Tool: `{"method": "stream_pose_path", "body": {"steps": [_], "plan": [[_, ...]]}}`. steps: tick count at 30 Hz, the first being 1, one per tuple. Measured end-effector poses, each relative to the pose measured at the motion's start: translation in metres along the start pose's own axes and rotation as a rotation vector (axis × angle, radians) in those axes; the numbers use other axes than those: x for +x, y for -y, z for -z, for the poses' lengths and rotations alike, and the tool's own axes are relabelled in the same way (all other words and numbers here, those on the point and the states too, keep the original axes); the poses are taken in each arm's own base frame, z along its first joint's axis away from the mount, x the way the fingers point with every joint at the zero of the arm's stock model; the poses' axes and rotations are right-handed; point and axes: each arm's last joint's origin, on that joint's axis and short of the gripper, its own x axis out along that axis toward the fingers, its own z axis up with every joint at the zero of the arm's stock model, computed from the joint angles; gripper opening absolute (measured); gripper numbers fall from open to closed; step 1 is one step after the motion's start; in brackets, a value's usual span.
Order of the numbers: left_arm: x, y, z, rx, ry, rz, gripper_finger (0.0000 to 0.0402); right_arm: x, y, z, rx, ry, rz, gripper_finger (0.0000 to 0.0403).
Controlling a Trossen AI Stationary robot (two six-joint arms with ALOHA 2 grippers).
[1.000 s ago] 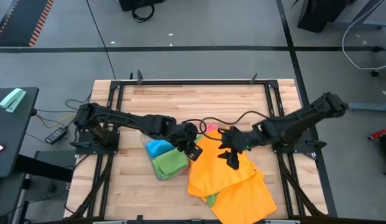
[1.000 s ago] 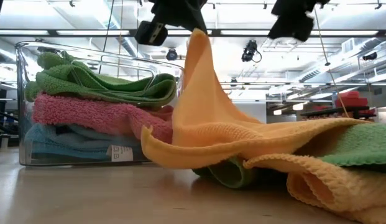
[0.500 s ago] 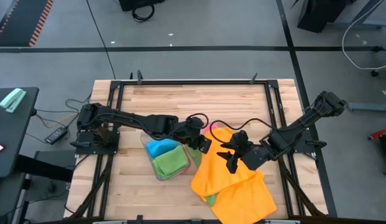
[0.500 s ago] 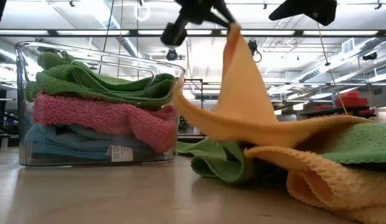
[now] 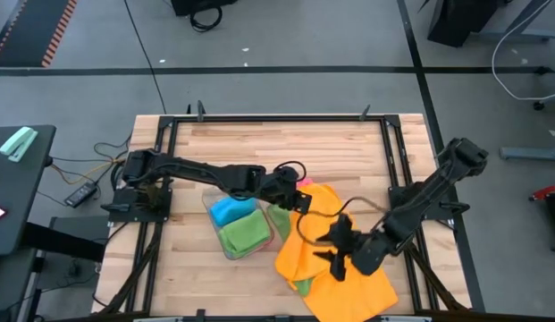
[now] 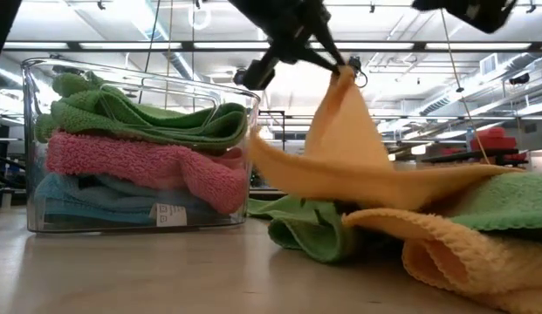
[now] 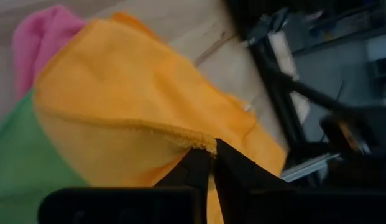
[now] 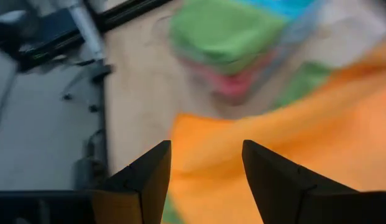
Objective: Fold microfiber towels
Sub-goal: Fold the left yellow towel
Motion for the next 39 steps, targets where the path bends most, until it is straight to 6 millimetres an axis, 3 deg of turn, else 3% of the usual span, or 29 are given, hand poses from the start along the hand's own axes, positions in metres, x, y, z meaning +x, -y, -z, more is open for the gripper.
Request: {"method": "stream_pose_path", "body": {"steps": [6, 11, 16, 20, 27, 39], "plan": [[0.001, -0.007, -0.009, 0.029, -0.044, -0.002, 0.0013, 0.032, -0.029, 0.023, -0.067, -0.011, -0.037, 0.0206], [0.002, -0.014, -0.019, 0.013, -0.089, 0.004, 0.0028, 0.063, -0.047, 0.041, -0.114, -0.025, -0.014, 0.0206], [0.001, -0.018, -0.023, 0.058, -0.122, -0.004, 0.0028, 0.086, -0.073, 0.045, -0.160, -0.011, -0.019, 0.0206], [0.001, -0.022, -0.025, 0.065, -0.149, -0.009, 0.0015, 0.103, -0.082, 0.047, -0.185, -0.002, 0.004, 0.0206], [0.001, -0.023, -0.027, 0.057, -0.146, -0.018, 0.0021, 0.132, -0.073, 0.054, -0.220, -0.028, 0.073, 0.0206], [0.001, -0.023, -0.028, 0.043, -0.137, -0.022, 0.0012, 0.158, -0.057, 0.056, -0.267, -0.033, 0.132, 0.0206]]}}
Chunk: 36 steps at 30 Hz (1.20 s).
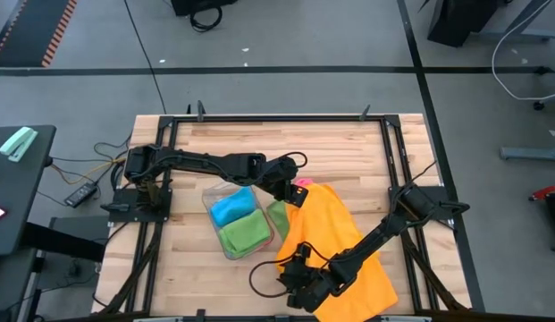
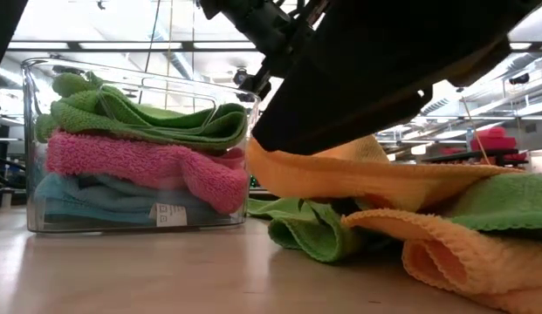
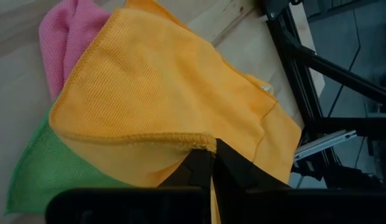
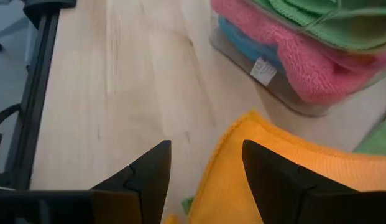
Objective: Fold microfiber towels
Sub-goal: Fold the left yellow towel
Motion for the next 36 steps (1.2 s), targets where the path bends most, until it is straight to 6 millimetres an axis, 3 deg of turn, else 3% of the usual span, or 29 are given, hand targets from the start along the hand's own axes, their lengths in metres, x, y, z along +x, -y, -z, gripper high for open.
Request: {"method": "stream_pose_path", "body": {"steps": [8, 16, 27, 36], "plan": [[0.000, 0.000, 0.000, -0.012, 0.001, 0.000, 0.0031, 0.005, 0.007, -0.004, -0.029, 0.007, 0.035, 0.0182], [0.000, 0.000, 0.001, -0.011, -0.001, 0.001, 0.0013, 0.008, 0.011, -0.004, -0.051, -0.023, 0.037, 0.0104], [0.000, 0.001, 0.001, -0.012, -0.002, 0.001, 0.0029, 0.008, 0.011, -0.004, -0.003, -0.044, 0.013, 0.0010], [0.001, 0.003, 0.005, -0.004, -0.008, 0.004, 0.0016, -0.012, 0.014, -0.020, 0.014, -0.033, -0.004, 0.0004]]}}
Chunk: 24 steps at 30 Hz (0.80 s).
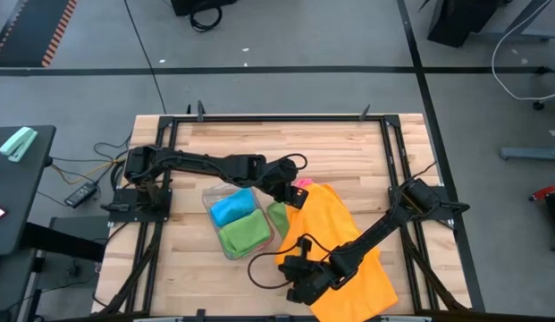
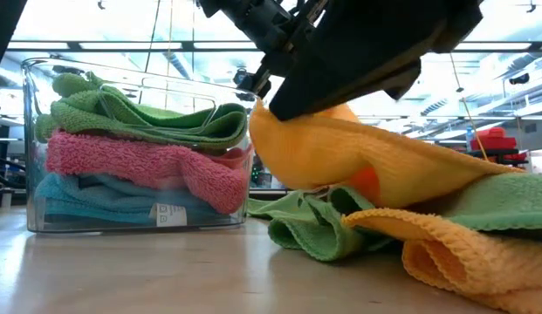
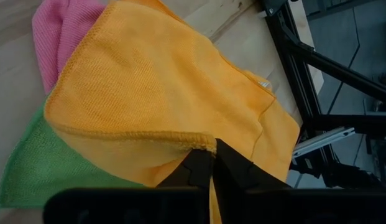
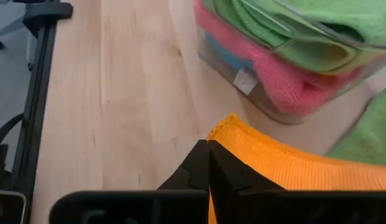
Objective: Fold microfiber towels
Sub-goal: Fold the left yellow towel
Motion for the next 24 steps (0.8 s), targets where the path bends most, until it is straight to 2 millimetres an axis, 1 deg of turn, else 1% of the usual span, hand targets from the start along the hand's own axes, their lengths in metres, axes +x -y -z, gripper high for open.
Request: {"method": "stream_pose_path", "body": {"steps": [3, 6, 11, 13, 18, 21, 24], "plan": [[0.000, 0.000, 0.000, 0.001, -0.001, 0.001, 0.0026, -0.001, -0.001, 0.000, -0.023, -0.004, -0.006, 0.0011], [0.000, 0.000, 0.000, 0.000, 0.000, 0.000, 0.0029, -0.001, -0.001, 0.001, -0.024, -0.015, -0.019, 0.0033], [0.000, 0.000, 0.000, 0.000, 0.000, 0.000, 0.0016, -0.001, -0.001, 0.000, 0.032, -0.013, -0.023, 0.0088], [0.000, 0.000, 0.000, 0.001, -0.001, 0.000, 0.0013, 0.003, -0.003, 0.002, 0.057, -0.001, -0.028, 0.0113], [-0.001, 0.000, 0.000, 0.001, 0.000, 0.001, 0.0023, 0.016, -0.009, 0.010, 0.010, 0.023, -0.046, 0.0161], [-0.001, 0.001, 0.002, 0.003, -0.004, 0.000, 0.0031, 0.017, -0.006, 0.012, -0.024, 0.004, -0.021, 0.0173], [0.000, 0.002, 0.003, 0.005, -0.007, 0.001, 0.0030, 0.019, -0.002, 0.012, -0.026, 0.012, 0.035, 0.0173]]}}
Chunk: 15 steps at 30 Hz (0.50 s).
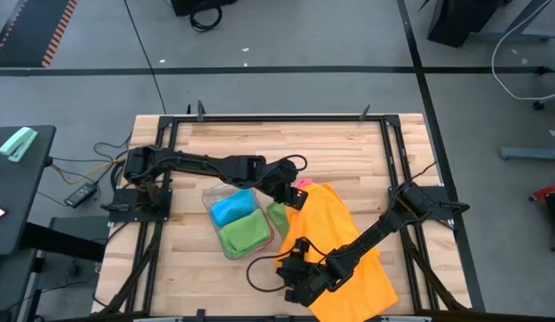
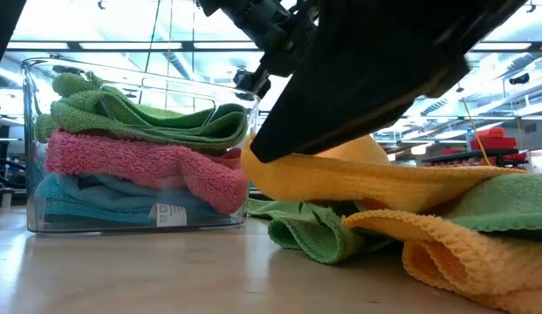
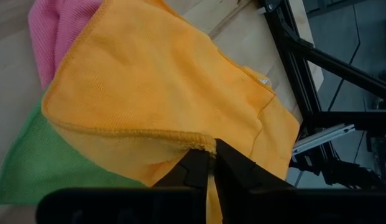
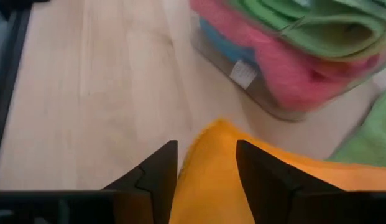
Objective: Fold microfiber towels
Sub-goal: Fold the left yellow towel
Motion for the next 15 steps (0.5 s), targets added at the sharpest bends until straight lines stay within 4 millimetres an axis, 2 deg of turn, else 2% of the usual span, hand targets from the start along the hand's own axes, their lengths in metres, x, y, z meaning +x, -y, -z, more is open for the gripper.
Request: {"method": "stream_pose_path", "body": {"steps": [9, 15], "plan": [[0.000, 0.001, 0.002, 0.004, -0.004, 0.002, 0.0014, 0.010, 0.002, 0.007, -0.013, -0.049, -0.012, 0.0126], [0.000, 0.001, 0.002, 0.004, -0.005, 0.001, 0.0030, 0.010, 0.001, 0.008, -0.003, -0.066, -0.035, 0.0052]]}}
